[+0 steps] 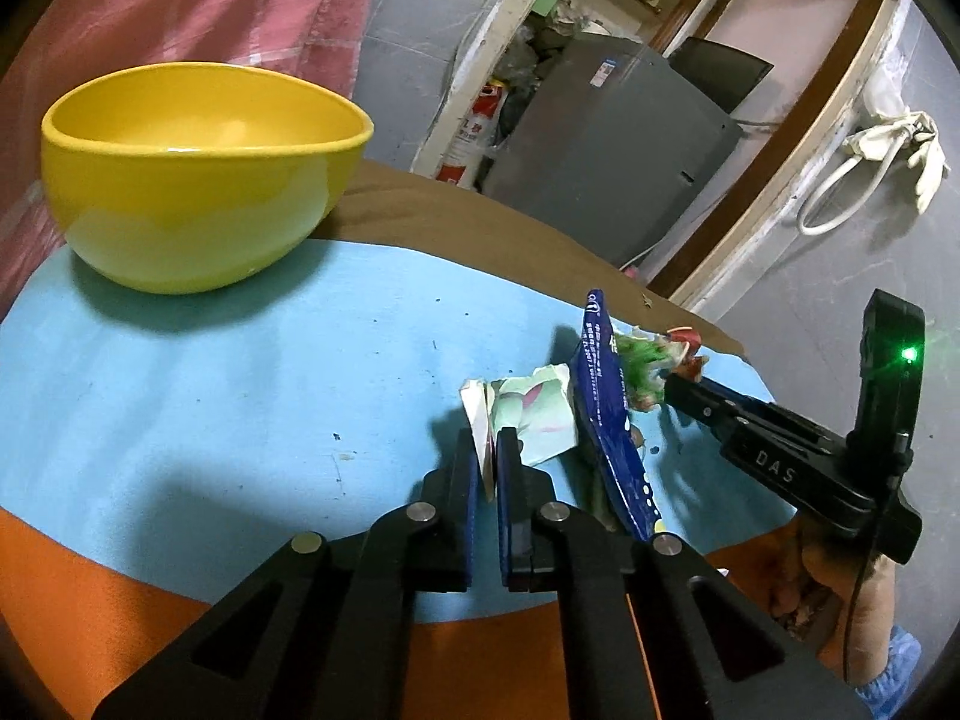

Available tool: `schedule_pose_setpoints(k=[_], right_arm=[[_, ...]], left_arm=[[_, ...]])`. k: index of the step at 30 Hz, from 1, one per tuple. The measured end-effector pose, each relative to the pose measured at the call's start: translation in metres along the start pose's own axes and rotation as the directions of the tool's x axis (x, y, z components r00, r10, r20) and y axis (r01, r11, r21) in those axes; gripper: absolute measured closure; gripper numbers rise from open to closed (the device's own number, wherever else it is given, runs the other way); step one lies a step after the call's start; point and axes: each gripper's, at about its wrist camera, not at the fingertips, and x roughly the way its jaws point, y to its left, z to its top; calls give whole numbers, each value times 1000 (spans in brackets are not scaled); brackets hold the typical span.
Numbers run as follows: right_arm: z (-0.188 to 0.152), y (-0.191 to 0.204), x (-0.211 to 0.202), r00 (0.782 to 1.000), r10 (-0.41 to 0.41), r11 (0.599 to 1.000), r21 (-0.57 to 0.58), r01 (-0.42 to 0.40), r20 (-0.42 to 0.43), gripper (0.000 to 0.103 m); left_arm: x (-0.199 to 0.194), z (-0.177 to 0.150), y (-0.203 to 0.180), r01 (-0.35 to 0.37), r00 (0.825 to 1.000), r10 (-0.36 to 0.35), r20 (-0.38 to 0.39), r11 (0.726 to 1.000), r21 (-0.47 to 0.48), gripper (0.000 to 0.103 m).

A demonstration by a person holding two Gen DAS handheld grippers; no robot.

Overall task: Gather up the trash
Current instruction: 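Grasp the red-and-tan wrapper with the right gripper while the left grasps green paper, then lift both held items and carry them toward the blue basin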

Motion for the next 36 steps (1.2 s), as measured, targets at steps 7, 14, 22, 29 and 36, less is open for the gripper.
schedule_pose_setpoints(k=[7,14,22,29,36], right_arm=[[-1,-2,-8,999,32,999,8,-32,41,90],[-3,-4,-31,985,59,998,11,-62,159,90],[-19,15,-86,903,33,998,-61,-7,427,90],[-35,17,-124,834,-1,997,-59,40,552,90],[-59,-2,-163,773,-94,996,56,76,628,90]], left_arm=[[-2,1,0,-9,1000,9,19,1000,-6,102],[-20,0,-2,-37,994,39,107,999,-25,102],[-61,-5,-25,-110,948,97,302,994,27,102],[-84,-2,-61,-81,913,31,406,991,107,102],[-83,-7,-111,-3,903,-83,422,980,201,102]])
